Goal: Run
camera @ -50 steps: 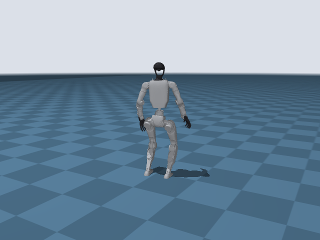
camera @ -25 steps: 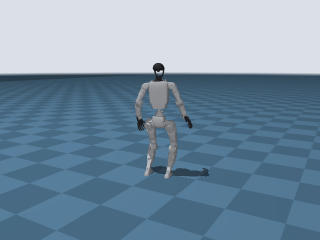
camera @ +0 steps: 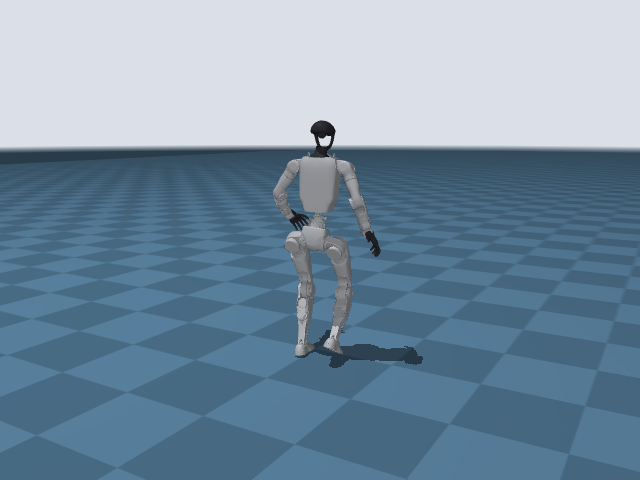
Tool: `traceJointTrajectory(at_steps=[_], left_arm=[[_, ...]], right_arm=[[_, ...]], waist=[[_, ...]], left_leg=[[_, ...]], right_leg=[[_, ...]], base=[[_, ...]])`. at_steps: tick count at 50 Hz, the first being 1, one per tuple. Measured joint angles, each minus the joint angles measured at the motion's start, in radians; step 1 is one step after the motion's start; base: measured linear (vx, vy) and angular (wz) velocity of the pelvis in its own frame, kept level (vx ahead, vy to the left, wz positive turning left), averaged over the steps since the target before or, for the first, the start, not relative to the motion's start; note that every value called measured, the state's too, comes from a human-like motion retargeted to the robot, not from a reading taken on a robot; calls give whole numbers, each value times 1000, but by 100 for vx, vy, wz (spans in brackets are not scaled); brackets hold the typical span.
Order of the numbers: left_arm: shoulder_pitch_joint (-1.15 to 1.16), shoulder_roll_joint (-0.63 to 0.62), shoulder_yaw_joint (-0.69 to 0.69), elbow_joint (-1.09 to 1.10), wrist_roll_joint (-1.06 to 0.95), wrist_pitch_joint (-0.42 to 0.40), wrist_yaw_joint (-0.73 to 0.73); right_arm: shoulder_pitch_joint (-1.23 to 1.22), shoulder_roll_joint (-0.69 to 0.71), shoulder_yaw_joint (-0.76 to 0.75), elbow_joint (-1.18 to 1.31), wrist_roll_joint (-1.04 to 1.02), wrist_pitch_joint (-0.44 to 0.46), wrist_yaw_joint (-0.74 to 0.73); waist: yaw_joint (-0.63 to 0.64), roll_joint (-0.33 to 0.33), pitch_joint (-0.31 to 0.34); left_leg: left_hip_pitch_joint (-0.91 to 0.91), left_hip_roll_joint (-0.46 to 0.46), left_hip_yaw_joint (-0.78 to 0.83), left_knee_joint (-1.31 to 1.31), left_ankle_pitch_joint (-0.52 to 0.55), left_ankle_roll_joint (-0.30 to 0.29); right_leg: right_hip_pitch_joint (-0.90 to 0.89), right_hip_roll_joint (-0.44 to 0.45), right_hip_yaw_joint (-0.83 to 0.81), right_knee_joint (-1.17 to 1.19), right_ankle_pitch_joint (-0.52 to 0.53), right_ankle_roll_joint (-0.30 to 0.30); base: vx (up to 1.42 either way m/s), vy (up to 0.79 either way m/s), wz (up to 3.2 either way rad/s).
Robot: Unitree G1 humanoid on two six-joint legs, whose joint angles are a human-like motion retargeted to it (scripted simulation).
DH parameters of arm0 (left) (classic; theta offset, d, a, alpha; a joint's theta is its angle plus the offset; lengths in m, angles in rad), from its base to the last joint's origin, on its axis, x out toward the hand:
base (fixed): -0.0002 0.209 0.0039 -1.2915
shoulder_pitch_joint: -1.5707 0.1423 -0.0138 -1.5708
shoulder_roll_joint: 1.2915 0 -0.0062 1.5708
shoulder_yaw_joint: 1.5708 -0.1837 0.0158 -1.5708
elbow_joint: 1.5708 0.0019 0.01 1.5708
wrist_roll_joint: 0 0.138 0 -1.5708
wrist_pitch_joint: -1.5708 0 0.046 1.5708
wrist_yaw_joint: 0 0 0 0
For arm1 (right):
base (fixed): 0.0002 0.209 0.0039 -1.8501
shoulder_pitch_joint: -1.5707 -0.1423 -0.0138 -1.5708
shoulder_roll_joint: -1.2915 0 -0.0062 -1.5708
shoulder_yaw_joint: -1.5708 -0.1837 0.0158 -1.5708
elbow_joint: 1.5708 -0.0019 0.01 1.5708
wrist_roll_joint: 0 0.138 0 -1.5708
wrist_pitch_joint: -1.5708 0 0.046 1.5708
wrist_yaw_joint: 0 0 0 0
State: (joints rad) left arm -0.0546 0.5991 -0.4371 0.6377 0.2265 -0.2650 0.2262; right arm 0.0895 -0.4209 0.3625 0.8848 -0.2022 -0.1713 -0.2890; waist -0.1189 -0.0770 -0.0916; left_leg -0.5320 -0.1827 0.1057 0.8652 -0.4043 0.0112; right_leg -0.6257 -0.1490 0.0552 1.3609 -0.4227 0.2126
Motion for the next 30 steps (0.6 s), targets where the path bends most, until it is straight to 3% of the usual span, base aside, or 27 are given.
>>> traceJointTrajectory(at_steps=[3, 7, 10, 13, 15, 17, 19, 23, 25, 28, 30], left_arm=[[50, -31, 23, 2, -16, -20, -18], [119, -64, 44, 49, -33, -4, -45], [184, -95, 65, 121, -26, 28, -60], [226, -142, 74, 257, 17, 79, -80], [239, -199, 72, 381, 55, 105, -101], [262, -249, 51, 468, 69, 104, -150], [311, -272, 24, 491, 68, 94, -211], [398, -263, -9, 422, 38, 56, -326], [423, -238, -16, 361, 25, 36, -356], [426, -192, -8, 279, 9, 12, -341], [415, -171, 7, 246, 4, -2, -303]], right_arm=[[38, -22, -25, 20, -7, -12, 13], [70, -32, -72, 46, 19, -14, 2], [62, -28, -99, 74, 27, -10, -14], [-17, -26, -84, 110, -3, 2, -22], [-95, -12, -59, 130, -24, 8, -27], [-142, 1, -41, 112, -14, 8, -17], [-144, 7, -33, 56, 12, 0, 3], [-105, -15, -22, -66, 63, -20, 48], [-83, -38, -24, -118, 70, -38, 68], [-49, -73, -34, -177, 69, -70, 77], [-24, -82, -34, -196, 62, -83, 67]], waist=[[3, -2, -34], [53, 12, -34], [82, 3, -25], [114, 2, 28], [142, 10, 64], [156, -1, 85], [171, -17, 81], [183, -34, 24], [176, -38, -2], [157, -36, -17], [150, -29, -21]], left_leg=[[-19, 4, -29, -35, 139, -75], [-48, 94, -38, 188, 61, -57], [-77, 161, -34, 408, -114, 10], [-115, 240, -42, 615, -301, 84], [-146, 300, -46, 685, -369, 111], [-146, 291, -55, 642, -361, 108], [-138, 257, -62, 533, -306, 83], [-123, 177, -58, 254, -120, 3], [-117, 128, -53, 143, -44, -24], [-94, 61, -43, 79, -6, -24], [-101, 34, -33, 133, -50, -5]], right_leg=[[6, 29, -12, -134, 90, 30], [60, 112, -31, -237, 55, 2], [74, 155, -28, -197, -151, -84], [69, 200, -30, -109, -406, -180], [58, 232, -36, -85, -450, -206], [81, 231, -22, -107, -408, -187], [98, 226, 5, -178, -298, -142], [83, 175, 20, -304, -18, -24], [58, 135, 17, -309, 58, 21], [42, 71, 3, -244, 61, 40], [33, 40, -3, -156, 10, 31]], base=[[-7, -6, 14], [-11, -4, -45], [-13, -2, -57], [-10, 0, -74], [-8, 3, -87], [-1, 6, -48], [3, 8, -25], [7, 11, 4], [7, 11, 46], [5, 11, 58], [1, 10, 43]])
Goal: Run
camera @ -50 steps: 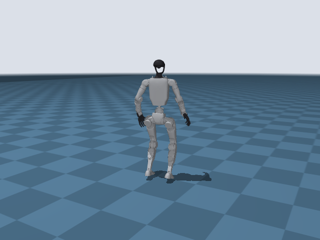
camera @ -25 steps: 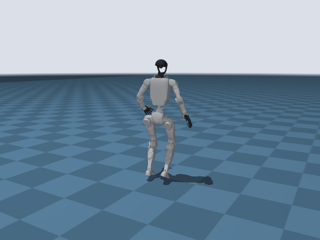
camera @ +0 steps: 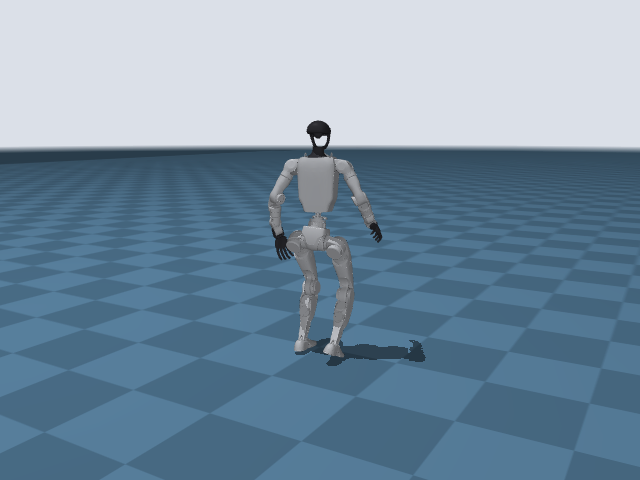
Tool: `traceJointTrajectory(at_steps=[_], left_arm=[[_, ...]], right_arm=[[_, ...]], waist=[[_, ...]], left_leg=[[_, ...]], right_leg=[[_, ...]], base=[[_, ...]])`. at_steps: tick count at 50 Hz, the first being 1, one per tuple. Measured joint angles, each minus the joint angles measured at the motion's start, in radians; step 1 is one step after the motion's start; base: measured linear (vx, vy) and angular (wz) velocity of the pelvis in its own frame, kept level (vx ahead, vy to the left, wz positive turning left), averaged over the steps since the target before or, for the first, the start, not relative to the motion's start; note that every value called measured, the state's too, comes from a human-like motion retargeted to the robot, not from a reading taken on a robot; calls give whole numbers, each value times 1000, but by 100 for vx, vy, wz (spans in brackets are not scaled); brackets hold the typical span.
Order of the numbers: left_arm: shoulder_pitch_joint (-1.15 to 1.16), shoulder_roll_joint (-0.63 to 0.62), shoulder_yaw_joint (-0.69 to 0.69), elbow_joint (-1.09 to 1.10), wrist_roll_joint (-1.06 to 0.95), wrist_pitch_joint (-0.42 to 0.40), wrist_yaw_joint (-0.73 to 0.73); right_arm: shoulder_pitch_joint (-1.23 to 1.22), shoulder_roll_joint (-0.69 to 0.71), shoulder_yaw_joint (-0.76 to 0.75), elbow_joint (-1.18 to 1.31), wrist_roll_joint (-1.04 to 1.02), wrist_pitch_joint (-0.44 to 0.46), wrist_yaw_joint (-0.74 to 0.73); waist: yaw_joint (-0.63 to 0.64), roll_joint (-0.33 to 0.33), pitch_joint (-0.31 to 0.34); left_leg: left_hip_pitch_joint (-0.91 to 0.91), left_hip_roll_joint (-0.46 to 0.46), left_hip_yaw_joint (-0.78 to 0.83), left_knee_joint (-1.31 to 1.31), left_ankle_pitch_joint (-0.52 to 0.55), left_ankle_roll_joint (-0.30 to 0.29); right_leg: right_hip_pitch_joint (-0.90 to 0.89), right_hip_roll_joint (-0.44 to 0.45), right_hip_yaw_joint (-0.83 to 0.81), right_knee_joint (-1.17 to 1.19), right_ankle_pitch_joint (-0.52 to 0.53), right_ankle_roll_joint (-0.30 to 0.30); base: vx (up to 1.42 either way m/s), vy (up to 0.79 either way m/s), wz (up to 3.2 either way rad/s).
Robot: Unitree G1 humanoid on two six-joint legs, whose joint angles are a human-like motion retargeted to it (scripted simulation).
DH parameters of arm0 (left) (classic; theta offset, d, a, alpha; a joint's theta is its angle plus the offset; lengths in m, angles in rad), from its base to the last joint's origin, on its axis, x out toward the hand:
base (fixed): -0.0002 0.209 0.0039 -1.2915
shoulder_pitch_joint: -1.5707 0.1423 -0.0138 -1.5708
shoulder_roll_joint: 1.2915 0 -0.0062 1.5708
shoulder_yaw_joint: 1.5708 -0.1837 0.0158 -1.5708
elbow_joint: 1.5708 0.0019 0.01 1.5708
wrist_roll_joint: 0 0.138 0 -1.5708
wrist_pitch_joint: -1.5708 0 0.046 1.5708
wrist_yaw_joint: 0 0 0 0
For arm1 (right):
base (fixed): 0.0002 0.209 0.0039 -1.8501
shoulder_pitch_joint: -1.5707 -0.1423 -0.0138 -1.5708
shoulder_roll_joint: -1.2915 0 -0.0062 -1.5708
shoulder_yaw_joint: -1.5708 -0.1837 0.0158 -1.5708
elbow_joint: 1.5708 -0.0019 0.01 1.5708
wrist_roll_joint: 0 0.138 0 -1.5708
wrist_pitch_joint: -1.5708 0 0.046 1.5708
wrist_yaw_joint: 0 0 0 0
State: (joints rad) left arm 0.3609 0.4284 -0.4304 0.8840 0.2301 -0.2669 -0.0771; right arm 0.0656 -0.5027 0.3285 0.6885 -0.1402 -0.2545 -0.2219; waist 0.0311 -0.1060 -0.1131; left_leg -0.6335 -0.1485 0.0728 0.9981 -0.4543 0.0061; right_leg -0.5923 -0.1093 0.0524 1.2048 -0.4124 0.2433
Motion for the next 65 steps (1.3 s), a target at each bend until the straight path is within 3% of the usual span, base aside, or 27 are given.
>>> traceJointTrajectory(at_steps=[5, 8, 10, 13, 15, 21, 24, 27, 29, 35, 38, 43, 47, 51, 57, 59, 62, 65], left_arm=[[-116, 73, 80, -64, -16, -19, 184], [-237, 110, 130, -99, -26, -13, 316], [-311, 128, 149, -150, -43, -15, 382], [-370, 144, 153, -257, -70, -32, 416], [-388, 146, 144, -311, -86, -44, 405], [-383, 107, 85, -288, -81, -70, 288], [-367, 83, 48, -208, -65, -65, 244], [-318, 52, 34, -122, -51, -37, 219], [-284, 32, 42, -45, -41, -14, 206], [-171, -67, 86, 210, -18, 61, 189], [-132, -152, 102, 344, 3, 90, 155], [-54, -255, 63, 412, 19, 92, 45], [-52, -229, 16, 311, 9, 65, 1], [-128, -83, 6, 63, -27, 14, 90], [-395, 220, 79, -373, -90, -78, 325], [-511, 298, 99, -483, -98, -96, 387], [-600, 327, 94, -620, -111, -122, 415], [-563, 279, 61, -721, -125, -139, 363]], right_arm=[[36, 10, -8, 27, -52, 7, -37], [18, 63, -7, 114, -61, 26, -55], [0, 96, -3, 176, -41, 30, -56], [-8, 112, 3, 238, 13, 27, -41], [-11, 107, 6, 268, 52, 25, -29], [1, 66, -3, 348, 105, 30, -16], [17, 53, -29, 375, 102, 31, -26], [30, 54, -57, 388, 108, 31, -46], [27, 58, -77, 388, 119, 28, -56], [-32, 80, -89, 353, 125, 11, -80], [-97, 90, -68, 303, 116, 9, -73], [-146, 137, -16, 210, 128, 3, -20], [-139, 185, 25, 193, 187, -6, 15], [-110, 211, 32, 229, 267, -22, 3], [-109, 211, 5, 348, 374, -24, -35], [-130, 213, -9, 394, 432, -25, -33], [-124, 210, -17, 391, 511, -31, -14], [-75, 195, 3, 293, 569, -34, 33]], waist=[[-11, -2, 28], [-8, -12, 70], [-6, -16, 87], [-19, -7, 79], [-40, 0, 59], [-104, -4, -64], [-103, -7, -103], [-101, -28, -111], [-85, -36, -112], [3, -36, -41], [36, -20, 17], [46, 2, 36], [22, 37, 20], [-10, 87, 21], [-43, 143, 43], [-44, 147, 52], [-50, 134, 46], [-53, 110, 5]], left_leg=[[-27, -40, 29, 215, -302, 115], [-37, -35, 54, 320, -390, 146], [-23, -37, 55, 322, -392, 142], [17, -54, 8, 222, -310, 90], [49, -55, -22, 115, -199, 38], [67, -59, -96, -271, 296, -140], [48, -38, -112, -309, 349, -163], [10, -18, -99, -191, 258, -127], [-6, 15, -95, -85, 151, -97], [-57, 147, -86, 353, -183, 2], [-63, 195, -81, 481, -243, 28], [-63, 191, -74, 483, -237, 22], [-55, 174, -57, 409, -177, -9], [-64, 164, -41, 391, -123, -41], [-137, 205, -36, 475, -215, -31], [-141, 216, -41, 457, -234, -33], [-90, 185, -57, 312, -187, -56], [-22, 161, -62, 88, -28, -87]], right_leg=[[9, -78, -7, 251, -218, -54], [9, -95, 0, 369, -264, -80], [3, -92, 8, 398, -243, -95], [-8, -63, 9, 332, -183, -98], [-13, -37, 11, 239, -129, -83], [-61, -13, 28, -98, 87, -23], [-70, 11, 26, -197, 142, -11], [-75, 26, 24, -186, 116, -18], [-63, 55, 16, -174, 46, -46], [-29, 166, 4, -44, -322, -203], [-8, 213, 16, 1, -402, -244], [1, 248, 49, 2, -395, -247], [-9, 249, 62, -21, -348, -228], [-26, 236, 38, 7, -307, -209], [-56, 221, -7, 96, -444, -217], [-47, 210, -24, 85, -447, -212], [1, 191, -10, -25, -352, -181], [49, 160, 19, -186, -156, -127]], base=[[3, 6, 33], [1, 1, 6], [6, -4, 1], [9, -7, 17], [11, -10, 51], [7, -10, 72], [0, -9, 30], [-9, -8, 12], [-8, -7, -22], [-10, -4, -66], [-8, 1, -72], [-4, 4, -37], [1, 3, 12], [0, 3, 68], [-3, 4, 84], [0, 6, 55], [8, 8, 56], [15, 10, 45]])
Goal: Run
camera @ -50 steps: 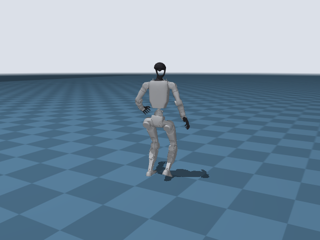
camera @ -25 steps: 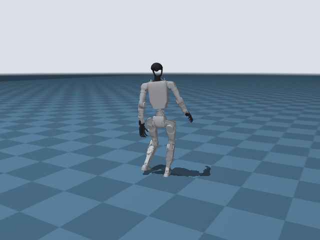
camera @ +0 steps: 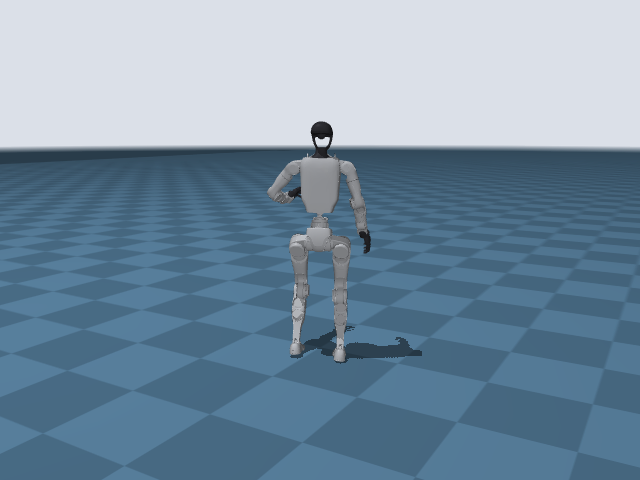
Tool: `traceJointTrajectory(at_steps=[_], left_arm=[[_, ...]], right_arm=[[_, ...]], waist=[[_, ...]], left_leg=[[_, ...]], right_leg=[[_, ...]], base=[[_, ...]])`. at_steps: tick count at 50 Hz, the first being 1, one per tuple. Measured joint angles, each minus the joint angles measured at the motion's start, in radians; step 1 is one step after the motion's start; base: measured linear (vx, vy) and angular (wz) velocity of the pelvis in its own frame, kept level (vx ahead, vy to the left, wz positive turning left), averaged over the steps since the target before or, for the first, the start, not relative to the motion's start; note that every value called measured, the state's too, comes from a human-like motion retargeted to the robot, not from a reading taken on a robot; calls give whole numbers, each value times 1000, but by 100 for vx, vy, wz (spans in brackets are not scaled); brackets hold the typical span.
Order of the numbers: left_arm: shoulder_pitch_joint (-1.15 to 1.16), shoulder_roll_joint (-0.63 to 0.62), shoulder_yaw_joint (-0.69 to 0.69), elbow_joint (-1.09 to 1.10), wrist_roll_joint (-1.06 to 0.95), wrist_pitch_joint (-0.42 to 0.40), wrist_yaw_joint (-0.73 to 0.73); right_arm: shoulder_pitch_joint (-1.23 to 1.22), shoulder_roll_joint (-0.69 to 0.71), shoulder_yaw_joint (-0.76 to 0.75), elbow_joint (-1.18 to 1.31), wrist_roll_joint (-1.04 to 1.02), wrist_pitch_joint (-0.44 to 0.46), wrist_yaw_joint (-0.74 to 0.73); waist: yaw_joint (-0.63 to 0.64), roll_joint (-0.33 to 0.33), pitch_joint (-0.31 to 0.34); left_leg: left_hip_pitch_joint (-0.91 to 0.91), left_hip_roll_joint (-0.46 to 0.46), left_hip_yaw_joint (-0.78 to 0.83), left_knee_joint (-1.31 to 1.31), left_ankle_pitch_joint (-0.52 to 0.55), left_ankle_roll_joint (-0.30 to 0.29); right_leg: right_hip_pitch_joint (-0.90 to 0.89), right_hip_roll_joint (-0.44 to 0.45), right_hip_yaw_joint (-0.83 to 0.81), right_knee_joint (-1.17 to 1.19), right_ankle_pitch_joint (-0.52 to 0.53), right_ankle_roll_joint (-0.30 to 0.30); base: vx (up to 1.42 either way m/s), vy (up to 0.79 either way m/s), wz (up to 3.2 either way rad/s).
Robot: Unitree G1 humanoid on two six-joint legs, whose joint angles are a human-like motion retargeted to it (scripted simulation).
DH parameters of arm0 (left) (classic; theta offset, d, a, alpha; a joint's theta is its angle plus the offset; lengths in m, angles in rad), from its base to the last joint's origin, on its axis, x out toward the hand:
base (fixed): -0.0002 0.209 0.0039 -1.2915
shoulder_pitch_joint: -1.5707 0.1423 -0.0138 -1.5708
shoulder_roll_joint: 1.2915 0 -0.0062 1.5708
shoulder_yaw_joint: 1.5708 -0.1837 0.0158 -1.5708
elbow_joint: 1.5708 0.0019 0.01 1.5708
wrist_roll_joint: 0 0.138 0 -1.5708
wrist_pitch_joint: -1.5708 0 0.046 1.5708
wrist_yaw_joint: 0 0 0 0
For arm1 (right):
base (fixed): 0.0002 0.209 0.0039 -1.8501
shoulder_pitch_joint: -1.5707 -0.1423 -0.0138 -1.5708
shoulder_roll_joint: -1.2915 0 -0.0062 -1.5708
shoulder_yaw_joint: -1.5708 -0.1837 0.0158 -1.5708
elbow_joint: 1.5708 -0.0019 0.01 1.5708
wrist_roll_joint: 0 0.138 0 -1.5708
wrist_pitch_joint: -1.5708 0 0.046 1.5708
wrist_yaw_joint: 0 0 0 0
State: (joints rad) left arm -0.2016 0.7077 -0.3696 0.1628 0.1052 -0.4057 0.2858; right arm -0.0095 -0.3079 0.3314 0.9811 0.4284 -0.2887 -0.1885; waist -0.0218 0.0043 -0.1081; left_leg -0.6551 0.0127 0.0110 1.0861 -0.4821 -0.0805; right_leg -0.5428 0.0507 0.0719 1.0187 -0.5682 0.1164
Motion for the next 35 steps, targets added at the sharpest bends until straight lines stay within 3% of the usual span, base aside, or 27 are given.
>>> traceJointTrajectory(at_steps=[5, 10, 15, 19, 22, 25, 27, 28, 32, 35], left_arm=[[162, -99, -65, -11, 2, -2, -146], [306, -193, -98, 207, 57, 43, -221], [438, -296, -58, 527, 73, 129, -217], [472, -375, 31, 770, 13, 173, -169], [448, -396, 105, 854, -48, 174, -105], [379, -370, 152, 817, -120, 151, -34], [358, -322, 154, 714, -167, 122, -26], [352, -300, 149, 660, -188, 107, -30], [357, -251, 137, 516, -221, 70, -75], [362, -234, 131, 488, -219, 63, -99]], right_arm=[[82, -71, 67, -298, 18, -26, 85], [108, -145, 99, -640, -9, -80, 110], [86, -129, 74, -859, -39, -148, 84], [68, -91, 36, -898, -103, -161, 8], [51, -53, 13, -757, -192, -130, -86], [14, -7, -10, -432, -253, -70, -173], [14, -8, -28, -249, -242, -32, -168], [19, -10, -35, -179, -233, -16, -158], [60, -29, -40, -43, -224, 30, -120], [82, -59, -46, -31, -240, 26, -102]], waist=[[-23, -56, -81], [-25, -99, -95], [-15, -134, -64], [11, -141, -20], [46, -134, 41], [78, -122, 77], [82, -116, 98], [85, -112, 93], [56, -123, 7], [33, -139, -47]], left_leg=[[61, -90, -23, -282, 246, -60], [74, -140, -60, -298, 246, -50], [10, -144, -52, -91, 86, 6], [-43, -101, -35, 123, -157, 66], [-80, -55, -9, 281, -347, 117], [-113, -25, 12, 324, -391, 153], [-47, -58, 6, 234, -342, 132], [-17, -68, -2, 160, -282, 109], [33, -93, 6, -194, 147, -13], [23, -124, 19, -337, 329, -66]], right_leg=[[-25, -75, 21, -111, 243, 72], [-75, -92, 23, -64, 248, 76], [-157, -70, 12, 104, 133, 46], [-192, -30, -1, 246, -88, -23], [-204, -5, -12, 345, -281, -81], [-219, 4, -18, 359, -304, -83], [-151, -36, -30, 303, -265, -61], [-123, -50, -37, 242, -196, -43], [-98, -103, -41, -13, 183, 70], [-135, -140, -37, -72, 296, 106]], base=[[13, 9, 37], [1, 7, 13], [-8, 6, 1], [-9, 6, -10], [-9, 7, -5], [-6, 6, 46], [6, 5, 109], [7, 4, 108], [6, 3, 116], [-2, 3, 106]])
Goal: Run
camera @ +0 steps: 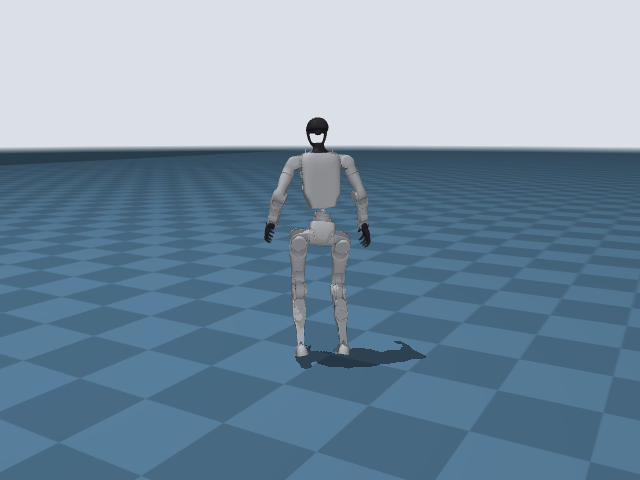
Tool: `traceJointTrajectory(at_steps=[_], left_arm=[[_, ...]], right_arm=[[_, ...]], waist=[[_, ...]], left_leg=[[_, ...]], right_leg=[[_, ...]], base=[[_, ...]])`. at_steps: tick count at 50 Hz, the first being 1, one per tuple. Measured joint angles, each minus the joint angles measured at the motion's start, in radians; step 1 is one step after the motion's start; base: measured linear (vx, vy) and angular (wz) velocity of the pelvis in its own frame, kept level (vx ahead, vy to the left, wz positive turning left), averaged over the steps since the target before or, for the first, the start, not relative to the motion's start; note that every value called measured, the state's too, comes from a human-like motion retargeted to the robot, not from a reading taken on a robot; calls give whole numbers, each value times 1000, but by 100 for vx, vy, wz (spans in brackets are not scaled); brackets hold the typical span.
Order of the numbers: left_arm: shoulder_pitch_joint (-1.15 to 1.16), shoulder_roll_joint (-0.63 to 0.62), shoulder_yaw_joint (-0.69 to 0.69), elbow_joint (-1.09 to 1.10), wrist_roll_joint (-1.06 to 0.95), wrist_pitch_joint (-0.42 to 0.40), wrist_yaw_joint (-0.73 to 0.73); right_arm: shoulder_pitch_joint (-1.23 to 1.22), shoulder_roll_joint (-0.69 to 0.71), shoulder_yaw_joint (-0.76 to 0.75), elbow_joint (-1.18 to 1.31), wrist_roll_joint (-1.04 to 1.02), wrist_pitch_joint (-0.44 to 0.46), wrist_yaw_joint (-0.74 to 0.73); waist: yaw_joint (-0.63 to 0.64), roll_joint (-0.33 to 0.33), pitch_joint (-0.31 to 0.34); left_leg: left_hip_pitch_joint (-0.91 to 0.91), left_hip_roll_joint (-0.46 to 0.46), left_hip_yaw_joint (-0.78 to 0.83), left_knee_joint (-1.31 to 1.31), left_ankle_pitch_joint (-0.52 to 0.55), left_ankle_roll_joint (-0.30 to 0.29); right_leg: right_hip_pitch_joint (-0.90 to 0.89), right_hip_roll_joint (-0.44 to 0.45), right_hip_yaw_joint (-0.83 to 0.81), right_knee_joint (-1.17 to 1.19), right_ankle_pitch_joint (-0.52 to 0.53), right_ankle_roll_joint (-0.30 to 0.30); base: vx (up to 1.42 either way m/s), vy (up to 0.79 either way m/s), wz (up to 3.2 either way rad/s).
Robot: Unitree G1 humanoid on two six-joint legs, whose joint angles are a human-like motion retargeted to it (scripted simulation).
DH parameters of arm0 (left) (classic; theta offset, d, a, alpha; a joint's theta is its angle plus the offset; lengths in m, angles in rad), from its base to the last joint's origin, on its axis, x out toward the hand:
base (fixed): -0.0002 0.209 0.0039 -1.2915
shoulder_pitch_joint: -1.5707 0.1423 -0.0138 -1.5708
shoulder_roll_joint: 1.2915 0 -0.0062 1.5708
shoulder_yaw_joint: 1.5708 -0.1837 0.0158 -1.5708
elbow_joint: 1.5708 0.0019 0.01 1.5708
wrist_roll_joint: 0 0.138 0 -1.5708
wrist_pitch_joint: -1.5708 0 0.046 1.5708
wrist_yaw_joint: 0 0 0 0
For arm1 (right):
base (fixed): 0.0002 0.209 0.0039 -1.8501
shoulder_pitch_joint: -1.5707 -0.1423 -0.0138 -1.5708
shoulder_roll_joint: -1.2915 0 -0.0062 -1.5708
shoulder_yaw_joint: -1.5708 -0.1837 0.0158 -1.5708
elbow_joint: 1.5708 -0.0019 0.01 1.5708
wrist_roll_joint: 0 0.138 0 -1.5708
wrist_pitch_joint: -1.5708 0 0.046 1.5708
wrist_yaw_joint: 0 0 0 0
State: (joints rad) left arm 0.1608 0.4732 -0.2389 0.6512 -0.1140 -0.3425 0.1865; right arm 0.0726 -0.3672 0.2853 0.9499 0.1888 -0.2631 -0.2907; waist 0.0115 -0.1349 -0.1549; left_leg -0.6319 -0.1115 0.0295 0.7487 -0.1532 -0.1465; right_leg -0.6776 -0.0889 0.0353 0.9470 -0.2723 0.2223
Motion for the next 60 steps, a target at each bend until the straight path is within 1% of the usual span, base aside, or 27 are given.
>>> traceJointTrajectory(at_steps=[3, 5, 8, 11, 12, 14, 17, 20, 23, 25, 26, 28, 30, 33, 35, 37, 40, 42, 45, 47, 48, 50, 52, 53, 55, 57, 60], left_arm=[[9, 15, 1, 1, 6, 12, -11], [29, 17, 4, 11, 16, 18, -11], [45, 15, 22, 41, 34, 29, 7], [26, -4, 43, 80, 62, 40, 41], [13, -14, 49, 87, 71, 43, 55], [-24, -37, 57, 77, 82, 42, 85], [-88, -46, 66, -10, 95, 25, 133], [-165, -10, 78, -195, 119, -2, 170], [-247, 46, 80, -430, 145, -34, 172], [-308, 87, 63, -590, 148, -59, 155], [-338, 104, 46, -669, 142, -73, 140], [-392, 130, 2, -824, 124, -99, 102], [-429, 139, -49, -963, 90, -118, 47], [-445, 116, -127, -1117, 22, -132, -50], [-448, 94, -176, -1187, -34, -135, -103], [-437, 73, -219, -1219, -71, -136, -122], [-413, 45, -264, -1245, -137, -116, -142], [-388, 38, -282, -1230, -163, -92, -144], [-350, 49, -304, -1168, -132, -60, -128], [-351, 67, -311, -1116, -86, -68, -118], [-336, 76, -306, -1098, -73, -81, -116], [-279, 100, -280, -1076, -45, -110, -112], [-199, 116, -241, -1036, -19, -121, -115], [-161, 122, -222, -1010, -12, -119, -119], [-87, 131, -187, -945, 8, -109, -117], [-12, 136, -159, -851, 34, -91, -106], [123, 144, -126, -686, 68, -54, -89]], right_arm=[[2, -28, -22, -22, -24, -12, 6], [-4, -41, -39, -31, -41, -19, 2], [-53, -58, -63, -22, -96, -16, -13], [-148, -57, -64, 12, -171, 5, -33], [-183, -51, -58, 25, -190, 12, -40], [-246, -29, -41, 44, -214, 24, -49], [-312, 6, -8, 54, -213, 28, -42], [-350, 36, 21, 45, -165, 17, -11], [-330, 52, 50, -1, -114, -2, 42], [-292, 49, 65, -50, -78, -13, 85], [-263, 45, 73, -81, -57, -18, 110], [-193, 30, 91, -154, -19, -23, 163], [-111, 7, 118, -233, -1, -19, 222], [2, -34, 171, -345, -33, 0, 296], [60, -56, 197, -412, -61, 4, 326], [91, -57, 218, -455, -86, -2, 331], [105, -49, 217, -544, -121, -9, 285], [62, -36, 202, -596, -158, -10, 216], [-101, -25, 171, -679, -242, -14, 88], [-264, -28, 153, -779, -271, -25, 3], [-317, -32, 144, -849, -269, -40, -20], [-366, -38, 136, -993, -245, -76, -36], [-363, -45, 153, -1112, -214, -97, -9], [-361, -51, 164, -1161, -204, -103, 11], [-374, -65, 182, -1235, -190, -119, 51], [-411, -78, 192, -1286, -189, -141, 75], [-510, -87, 187, -1337, -201, -173, 84]], waist=[[-9, -1, -5], [-19, -8, -4], [-26, -11, 12], [-25, -7, 79], [-25, -7, 104], [-23, -10, 137], [-14, -12, 144], [-8, -16, 153], [-21, -19, 165], [-42, -17, 163], [-50, -11, 153], [-68, 0, 122], [-90, 7, 76], [-126, 2, 4], [-136, 5, -24], [-140, -2, -24], [-129, 6, -22], [-105, 23, -4], [-69, 58, 51], [-35, 84, 110], [-21, 87, 121], [-1, 76, 107], [9, 56, 59], [12, 45, 32], [20, 20, -15], [34, -4, -43], [67, -19, -31]], left_leg=[[2, -4, 25, 28, -39, 26], [-12, -2, 51, 100, -132, 63], [-40, 26, 90, 257, -386, 140], [-86, 88, 146, 457, -636, 224], [-107, 108, 162, 521, -689, 246], [-167, 140, 185, 617, -719, 277], [-252, 183, 201, 706, -719, 300], [-266, 203, 206, 742, -719, 302], [-187, 182, 206, 701, -719, 286], [-105, 151, 203, 617, -694, 264], [-65, 141, 200, 554, -666, 248], [22, 117, 196, 402, -569, 205], [108, 84, 194, 215, -392, 146], [192, 4, 172, -44, -82, 58], [196, -19, 162, -73, 21, 29], [169, -25, 168, 51, -9, 46], [138, 26, 193, 299, -149, 117], [122, 98, 203, 503, -273, 164], [111, 204, 192, 754, -435, 212], [125, 258, 173, 789, -476, 213], [141, 264, 172, 749, -460, 206], [173, 248, 179, 580, -374, 170], [188, 206, 188, 364, -227, 118], [184, 182, 191, 270, -161, 98], [165, 128, 196, 113, -79, 74], [146, 73, 192, -6, -55, 73], [112, 36, 191, -39, -107, 100]], right_leg=[[-8, -7, 1, 24, -11, -9], [-25, -10, 9, 79, -76, -30], [-54, 7, 10, 185, -297, -90], [-93, 33, -3, 328, -519, -153], [-111, 40, -5, 376, -567, -168], [-163, 52, -5, 445, -600, -184], [-238, 74, -4, 494, -600, -191], [-242, 85, -3, 508, -600, -189], [-156, 71, 0, 480, -600, -170], [-76, 70, 28, 425, -560, -135], [-41, 76, 43, 376, -512, -115], [27, 68, 55, 273, -406, -81], [82, 39, 55, 170, -277, -58], [102, -25, 52, 81, -98, -35], [94, -46, 44, 74, -30, -30], [82, -58, 48, 129, -18, -27], [80, -41, 45, 190, -84, -59], [90, 1, 46, 235, -236, -115], [97, 74, 53, 317, -524, -221], [123, 121, 55, 308, -563, -239], [147, 127, 57, 276, -527, -229], [203, 123, 70, 157, -367, -177], [226, 95, 67, 30, -84, -84], [213, 78, 59, -11, 25, -48], [163, 41, 36, -53, 140, -8], [102, 9, 14, -58, 139, -3], [14, -24, -25, 6, 15, -52]], base=[[-10, 4, 65], [-16, 4, 49], [-17, 3, 25], [-18, 3, 1], [-19, 2, 1], [-21, 1, 7], [-15, 2, 7], [-4, 3, 21], [7, 5, 53], [14, 6, 76], [16, 6, 68], [18, 5, 61], [21, 3, 67], [19, 1, 78], [8, 1, 71], [-2, 3, 56], [-1, 2, 25], [-1, 2, -17], [-1, 3, -60], [4, 3, -70], [9, 3, -39], [15, 3, 0], [19, 2, 33], [18, 1, 40], [16, 1, 35], [12, 0, 16], [7, -2, -13]])
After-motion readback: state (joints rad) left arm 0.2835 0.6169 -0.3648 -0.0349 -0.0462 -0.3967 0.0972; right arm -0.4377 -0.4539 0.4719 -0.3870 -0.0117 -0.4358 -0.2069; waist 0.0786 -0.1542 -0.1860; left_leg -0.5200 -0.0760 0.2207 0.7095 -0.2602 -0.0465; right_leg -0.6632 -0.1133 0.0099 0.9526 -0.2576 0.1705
